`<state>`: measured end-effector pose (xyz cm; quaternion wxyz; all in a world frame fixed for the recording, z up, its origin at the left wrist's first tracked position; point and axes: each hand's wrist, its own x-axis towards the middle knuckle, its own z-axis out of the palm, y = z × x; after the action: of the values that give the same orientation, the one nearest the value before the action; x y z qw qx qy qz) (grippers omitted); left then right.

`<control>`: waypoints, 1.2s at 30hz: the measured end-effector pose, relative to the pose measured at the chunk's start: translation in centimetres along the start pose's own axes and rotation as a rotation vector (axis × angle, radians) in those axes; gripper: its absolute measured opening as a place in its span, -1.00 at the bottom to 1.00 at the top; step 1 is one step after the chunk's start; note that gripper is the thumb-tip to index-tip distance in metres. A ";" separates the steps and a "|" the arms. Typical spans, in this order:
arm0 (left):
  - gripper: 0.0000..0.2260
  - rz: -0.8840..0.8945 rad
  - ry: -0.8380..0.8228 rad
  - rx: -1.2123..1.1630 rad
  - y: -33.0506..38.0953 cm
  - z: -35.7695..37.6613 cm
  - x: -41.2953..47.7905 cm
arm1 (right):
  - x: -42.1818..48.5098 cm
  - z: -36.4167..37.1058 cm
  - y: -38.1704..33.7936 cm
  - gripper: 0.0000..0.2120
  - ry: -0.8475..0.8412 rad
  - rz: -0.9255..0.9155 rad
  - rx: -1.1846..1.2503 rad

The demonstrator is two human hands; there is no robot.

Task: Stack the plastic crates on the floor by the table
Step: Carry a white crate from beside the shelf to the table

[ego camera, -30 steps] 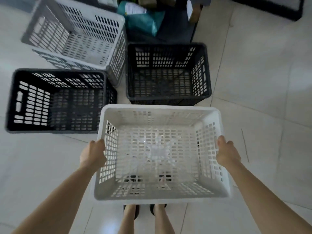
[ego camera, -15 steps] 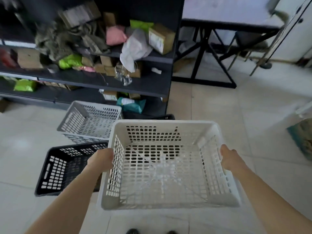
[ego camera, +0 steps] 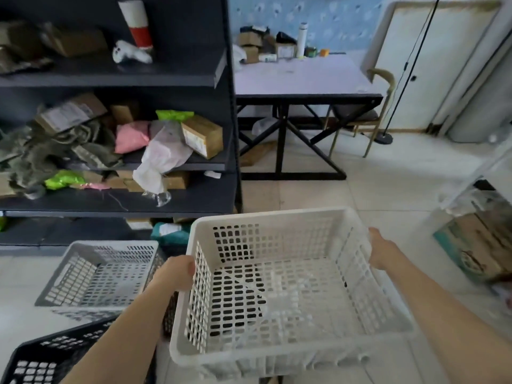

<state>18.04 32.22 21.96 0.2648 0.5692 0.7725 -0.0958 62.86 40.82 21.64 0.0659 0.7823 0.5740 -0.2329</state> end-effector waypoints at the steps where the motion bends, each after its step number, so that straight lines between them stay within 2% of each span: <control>1: -0.84 0.012 -0.012 0.006 1.4 -0.5 1.5 | 1.4 -0.9 0.4 -0.43 -0.012 0.026 -0.021; 6: -0.83 0.085 -0.044 0.007 7.7 -3.0 9.7 | 8.7 -4.9 2.1 -0.72 -0.104 0.154 -0.082; 8: -0.83 0.103 -0.065 -0.001 10.3 -3.8 12.5 | 11.5 -6.6 2.6 -0.88 -0.093 0.170 -0.066; 10: -0.88 0.139 -0.091 0.048 12.7 -4.6 15.5 | 14.4 -7.9 3.0 -0.84 -0.079 0.212 -0.031; 12: -0.87 0.153 -0.086 0.055 15.2 -5.2 18.9 | 17.8 -8.8 3.6 -0.95 -0.086 0.215 -0.038; 15: -0.80 0.142 -0.073 0.015 19.1 -5.8 23.3 | 24.3 -10.6 4.4 -0.73 -0.122 0.237 0.008; 16: -0.78 0.129 -0.059 -0.003 20.4 -6.1 24.6 | 26.4 -11.2 4.5 -0.73 -0.135 0.240 0.026; 18: -0.77 0.114 -0.048 0.003 23.0 -6.8 27.7 | 31.1 -12.4 4.5 -0.93 -0.128 0.235 0.028; 20: -0.77 0.091 -0.035 -0.022 25.2 -7.3 31.0 | 35.1 -13.8 4.3 -0.71 -0.122 0.245 0.048; 21: -0.76 0.082 -0.035 -0.033 26.3 -7.5 32.6 | 37.1 -14.6 4.0 -0.66 -0.140 0.246 0.066; 23: -0.76 0.059 -0.033 -0.030 28.2 -7.6 35.7 | 41.3 -15.5 3.7 -0.68 -0.173 0.246 0.069; 25: -0.78 0.042 -0.035 -0.029 30.1 -8.1 38.7 | 45.3 -16.5 3.0 -0.87 -0.193 0.201 0.037; 27: -0.83 0.040 -0.074 -0.010 31.8 -8.6 42.0 | 49.5 -16.4 2.7 -0.64 -0.214 0.213 0.041; 28: -0.83 0.038 -0.091 -0.011 32.5 -8.9 43.8 | 51.3 -16.4 2.4 -0.61 -0.227 0.209 0.021; 30: -0.79 0.044 -0.110 -0.017 33.7 -9.2 47.7 | 55.1 -16.8 1.3 -0.71 -0.257 0.191 -0.059; 36: -0.77 0.070 -0.129 -0.054 36.7 -9.9 60.3 | 67.1 -15.7 -1.0 -0.64 -0.236 0.306 0.006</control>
<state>36.48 98.88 4.69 0.3327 0.5810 0.7357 -0.1020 82.06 105.15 6.16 0.1649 0.8278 0.4361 -0.3119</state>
